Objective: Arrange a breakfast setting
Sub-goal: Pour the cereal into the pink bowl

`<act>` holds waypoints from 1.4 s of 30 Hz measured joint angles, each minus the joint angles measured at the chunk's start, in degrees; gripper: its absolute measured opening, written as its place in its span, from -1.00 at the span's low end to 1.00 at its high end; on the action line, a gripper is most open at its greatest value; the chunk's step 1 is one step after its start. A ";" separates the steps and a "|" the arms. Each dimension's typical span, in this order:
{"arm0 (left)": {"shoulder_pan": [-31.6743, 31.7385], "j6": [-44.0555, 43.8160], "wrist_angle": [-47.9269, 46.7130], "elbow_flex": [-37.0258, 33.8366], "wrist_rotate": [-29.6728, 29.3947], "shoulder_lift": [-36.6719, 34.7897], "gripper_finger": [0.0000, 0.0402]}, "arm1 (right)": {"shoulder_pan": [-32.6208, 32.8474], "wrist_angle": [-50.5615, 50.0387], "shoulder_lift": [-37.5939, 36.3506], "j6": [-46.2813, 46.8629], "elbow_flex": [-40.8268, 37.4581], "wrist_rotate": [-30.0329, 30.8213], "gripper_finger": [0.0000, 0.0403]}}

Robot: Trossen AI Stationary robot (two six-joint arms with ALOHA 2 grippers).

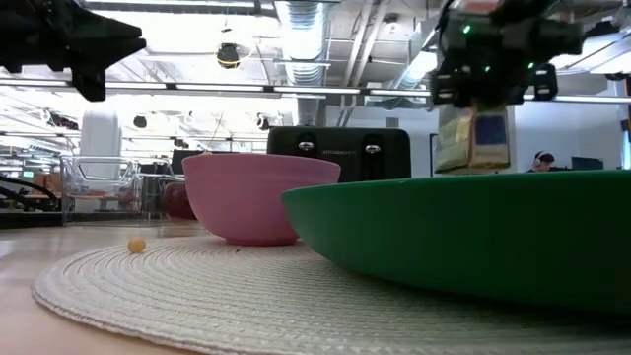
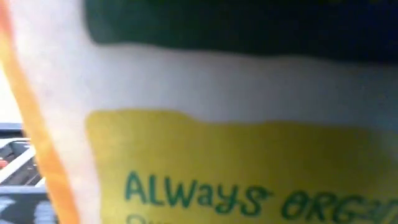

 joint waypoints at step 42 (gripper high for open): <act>0.00 1.82 0.03 2.82 -8.01 0.00 -0.66 | -2.49 2.52 20.06 15.30 0.15 -10.21 0.12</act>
